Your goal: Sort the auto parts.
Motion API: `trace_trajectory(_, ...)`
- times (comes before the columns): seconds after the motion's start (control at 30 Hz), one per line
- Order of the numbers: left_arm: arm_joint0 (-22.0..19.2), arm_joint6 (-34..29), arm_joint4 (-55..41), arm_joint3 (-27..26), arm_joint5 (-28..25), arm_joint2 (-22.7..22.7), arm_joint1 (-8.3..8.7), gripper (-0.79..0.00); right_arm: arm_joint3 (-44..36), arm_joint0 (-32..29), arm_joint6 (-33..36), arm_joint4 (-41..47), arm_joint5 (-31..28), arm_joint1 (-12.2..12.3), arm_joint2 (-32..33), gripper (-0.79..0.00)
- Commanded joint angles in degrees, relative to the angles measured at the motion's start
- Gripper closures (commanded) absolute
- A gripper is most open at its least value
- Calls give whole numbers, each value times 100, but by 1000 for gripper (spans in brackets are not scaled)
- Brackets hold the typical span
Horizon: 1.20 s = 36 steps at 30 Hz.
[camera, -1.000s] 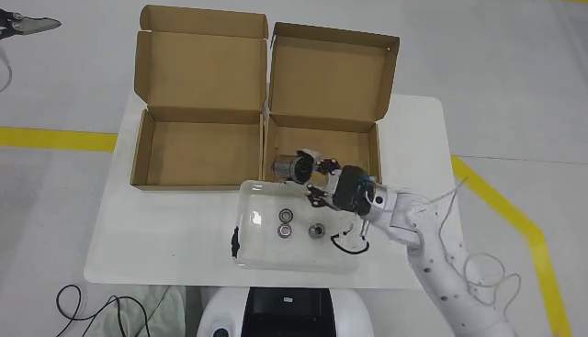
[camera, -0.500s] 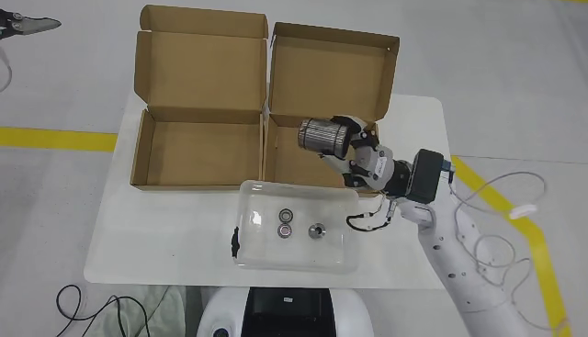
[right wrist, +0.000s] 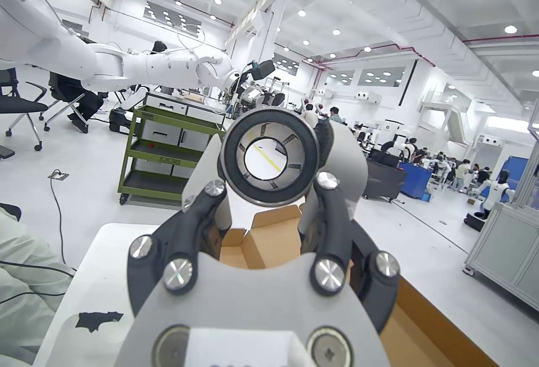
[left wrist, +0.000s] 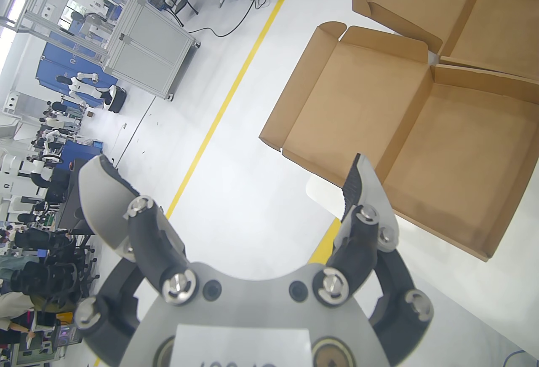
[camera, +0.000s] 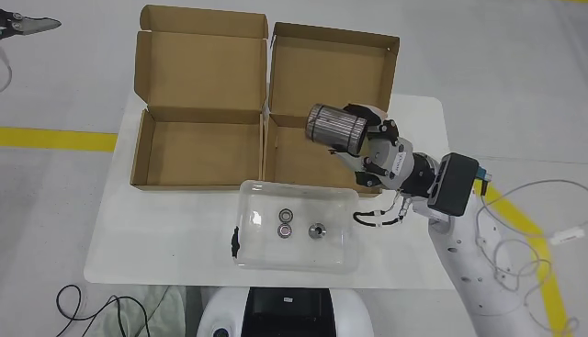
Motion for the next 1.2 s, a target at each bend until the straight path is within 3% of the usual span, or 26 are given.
trace_trajectory(0.0,0,0,0,0,0,0,0,-785,5,16,12,11,6,-3,-17,0)
trace_trajectory(0.77,0,0,0,0,0,0,0,-785,5,16,12,11,6,-3,-17,0)
trace_trajectory(1.03,0,0,0,0,0,0,0,-785,18,-196,701,51,539,12,61,0)
trace_trajectory(1.17,0,0,0,0,0,0,0,-785,170,-217,1479,-30,702,15,-34,0)
